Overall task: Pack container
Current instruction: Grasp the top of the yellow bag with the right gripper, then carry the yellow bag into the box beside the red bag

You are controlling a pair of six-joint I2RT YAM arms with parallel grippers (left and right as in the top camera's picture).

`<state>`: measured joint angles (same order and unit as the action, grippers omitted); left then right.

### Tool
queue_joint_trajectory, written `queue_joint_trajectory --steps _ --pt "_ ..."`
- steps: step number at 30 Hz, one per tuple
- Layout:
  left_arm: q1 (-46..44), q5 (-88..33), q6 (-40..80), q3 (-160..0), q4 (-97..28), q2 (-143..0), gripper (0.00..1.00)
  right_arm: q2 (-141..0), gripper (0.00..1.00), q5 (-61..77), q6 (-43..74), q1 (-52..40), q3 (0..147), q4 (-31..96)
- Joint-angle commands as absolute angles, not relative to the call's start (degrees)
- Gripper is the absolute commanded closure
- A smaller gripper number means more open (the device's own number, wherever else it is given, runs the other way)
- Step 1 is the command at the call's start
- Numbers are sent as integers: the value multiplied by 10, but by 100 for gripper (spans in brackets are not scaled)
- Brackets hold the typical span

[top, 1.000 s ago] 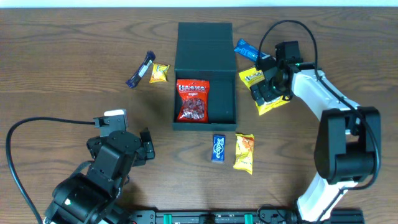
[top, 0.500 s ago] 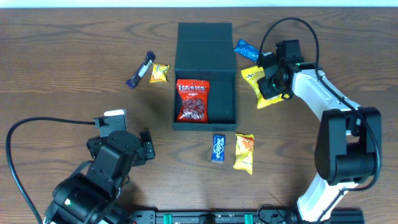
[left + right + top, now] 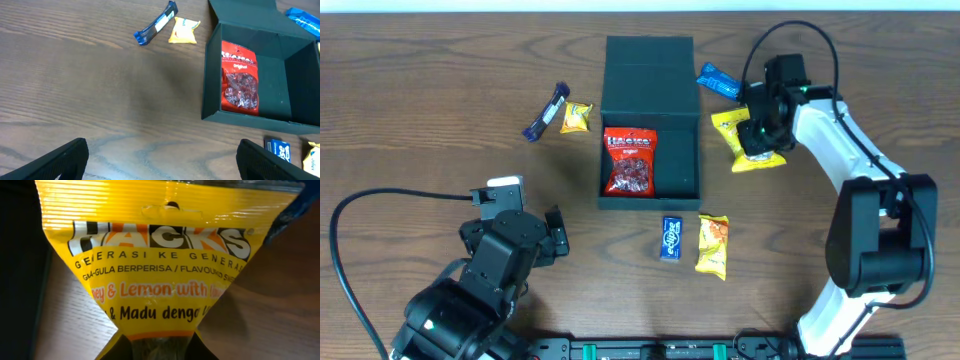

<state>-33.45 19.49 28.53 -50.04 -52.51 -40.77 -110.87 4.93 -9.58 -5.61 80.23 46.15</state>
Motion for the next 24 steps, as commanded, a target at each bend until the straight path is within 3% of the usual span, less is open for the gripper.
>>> queue_joint_trajectory --steps 1,24 --pt "-333 199 289 -500 -527 -408 5 -1111 87 48 -73 -70 837 479" --pt "-333 199 290 -500 -527 -408 5 -963 80 35 107 -178 875 608"
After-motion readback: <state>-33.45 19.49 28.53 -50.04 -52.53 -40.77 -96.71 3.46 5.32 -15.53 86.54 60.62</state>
